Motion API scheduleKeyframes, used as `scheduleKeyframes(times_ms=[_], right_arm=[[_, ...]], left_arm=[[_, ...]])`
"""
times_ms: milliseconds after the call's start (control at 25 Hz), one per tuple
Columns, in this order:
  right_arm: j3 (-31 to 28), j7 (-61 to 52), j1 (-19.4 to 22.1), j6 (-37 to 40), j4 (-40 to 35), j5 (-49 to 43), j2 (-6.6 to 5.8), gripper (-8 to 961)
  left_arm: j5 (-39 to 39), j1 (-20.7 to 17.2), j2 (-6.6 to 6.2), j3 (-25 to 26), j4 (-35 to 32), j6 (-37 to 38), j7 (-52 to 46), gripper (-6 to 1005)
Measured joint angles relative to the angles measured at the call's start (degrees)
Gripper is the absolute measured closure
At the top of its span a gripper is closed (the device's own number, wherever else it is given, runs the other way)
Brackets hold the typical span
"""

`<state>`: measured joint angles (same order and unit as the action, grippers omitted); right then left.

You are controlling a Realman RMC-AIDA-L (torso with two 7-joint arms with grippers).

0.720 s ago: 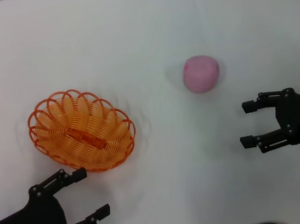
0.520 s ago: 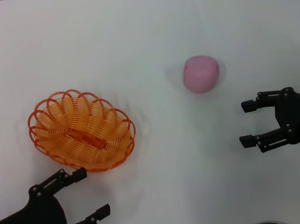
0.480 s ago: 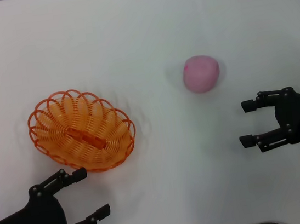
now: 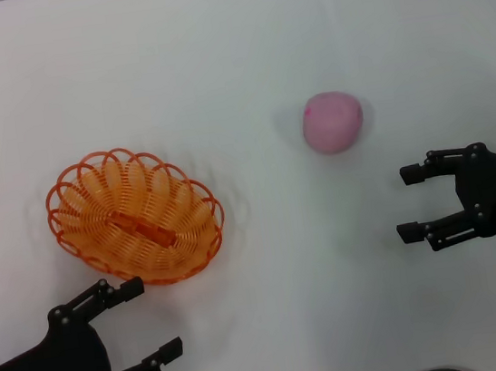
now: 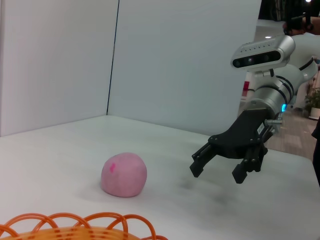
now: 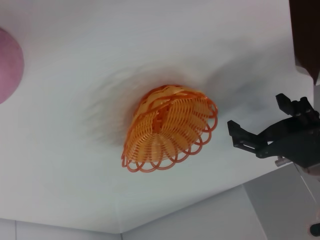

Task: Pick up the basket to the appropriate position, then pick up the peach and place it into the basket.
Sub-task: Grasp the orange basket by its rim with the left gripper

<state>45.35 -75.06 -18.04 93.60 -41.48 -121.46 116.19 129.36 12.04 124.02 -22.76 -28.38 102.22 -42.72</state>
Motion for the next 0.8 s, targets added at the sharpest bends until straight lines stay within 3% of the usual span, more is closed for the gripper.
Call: scheduleKeyframes(times_ms=[360, 560, 800], right_arm=[[-0.06, -0.03, -0.2, -0.03, 0.0, 0.0, -0.01, 13], [-0.09, -0.51, -0.51, 0.0, 0.0, 0.0, -0.08, 12], [0.17, -1.98, -1.06, 0.33, -0.25, -0.11, -0.22, 12]], left_arm=[[-1.68, 0.09, 0.0, 0.82, 0.01, 1.5, -4.24, 158], [-2.94, 2.15, -1.24, 4.38, -2.49, 6.01, -23.96, 158], [-3.08, 6.07, -2.75, 7.66, -2.71, 6.14, -43.11, 157]])
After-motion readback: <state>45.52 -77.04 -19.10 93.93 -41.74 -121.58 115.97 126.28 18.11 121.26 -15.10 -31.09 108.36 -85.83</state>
